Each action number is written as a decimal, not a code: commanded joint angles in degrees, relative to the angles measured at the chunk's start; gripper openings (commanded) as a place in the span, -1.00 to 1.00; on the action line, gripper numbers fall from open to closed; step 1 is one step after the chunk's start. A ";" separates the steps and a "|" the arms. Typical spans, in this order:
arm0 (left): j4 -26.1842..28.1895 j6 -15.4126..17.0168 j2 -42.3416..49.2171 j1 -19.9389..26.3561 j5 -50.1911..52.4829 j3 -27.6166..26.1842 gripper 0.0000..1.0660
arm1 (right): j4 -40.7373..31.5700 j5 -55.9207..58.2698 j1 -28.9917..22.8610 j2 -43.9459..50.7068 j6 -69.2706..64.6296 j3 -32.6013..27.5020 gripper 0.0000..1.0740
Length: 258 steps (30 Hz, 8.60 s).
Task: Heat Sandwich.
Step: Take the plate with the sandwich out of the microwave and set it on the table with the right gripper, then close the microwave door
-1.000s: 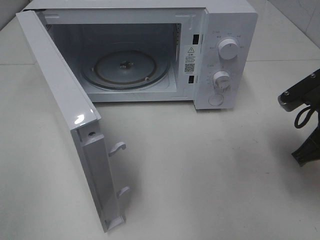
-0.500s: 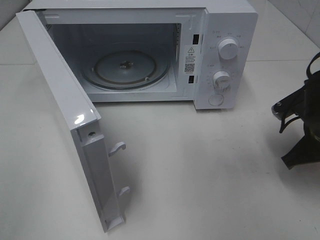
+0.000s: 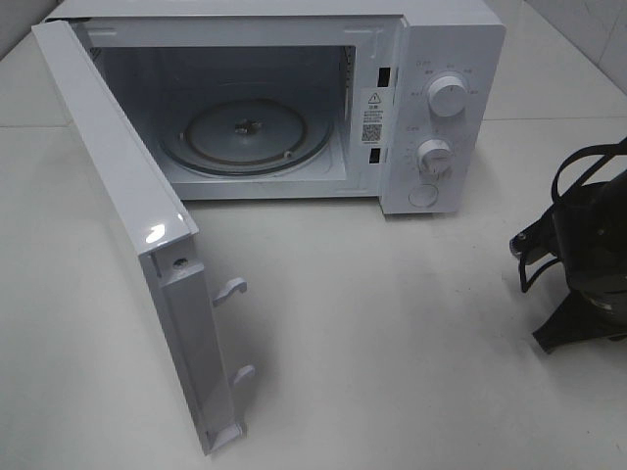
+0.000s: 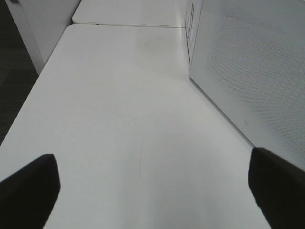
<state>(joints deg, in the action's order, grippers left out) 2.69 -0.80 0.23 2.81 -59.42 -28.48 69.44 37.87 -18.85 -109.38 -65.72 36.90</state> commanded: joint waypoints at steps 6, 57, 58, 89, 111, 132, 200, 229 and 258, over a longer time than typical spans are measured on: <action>0.23 -0.11 1.60 0.17 0.11 0.11 0.94 | 0.52 -0.86 0.23 -0.74 -0.86 0.00 -0.94; 0.23 -0.11 1.60 0.17 0.11 0.11 0.94 | -54.43 12.89 0.06 48.64 58.27 1.55 0.44; 0.23 -0.11 1.60 0.17 0.11 0.11 0.94 | -54.43 12.89 0.06 48.64 58.27 1.55 0.44; 0.23 -0.11 1.60 0.17 0.11 0.11 0.94 | -58.21 28.82 0.57 88.69 60.91 -2.41 0.42; 0.23 -0.11 1.60 0.17 0.11 0.11 0.94 | -63.77 21.72 12.89 108.86 63.31 -8.08 0.42; 0.23 -0.11 1.60 0.17 0.11 0.11 0.94 | -63.94 21.72 12.89 110.98 63.31 -8.08 0.42; 1.03 -0.17 -35.01 0.06 41.20 2.92 -1.00 | -63.94 21.72 12.89 110.98 63.20 -8.02 0.42; -21.14 11.92 -71.39 0.06 104.85 15.76 -1.00 | -63.94 21.72 12.89 110.98 63.20 -8.02 0.42; -8.59 4.81 -90.47 -28.65 109.66 4.87 -1.00 | -63.94 21.72 12.89 110.98 63.20 -8.02 0.42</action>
<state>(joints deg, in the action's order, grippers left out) -9.11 5.16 -89.95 -24.12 50.02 -22.52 5.50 60.05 -6.42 0.17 -2.81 28.88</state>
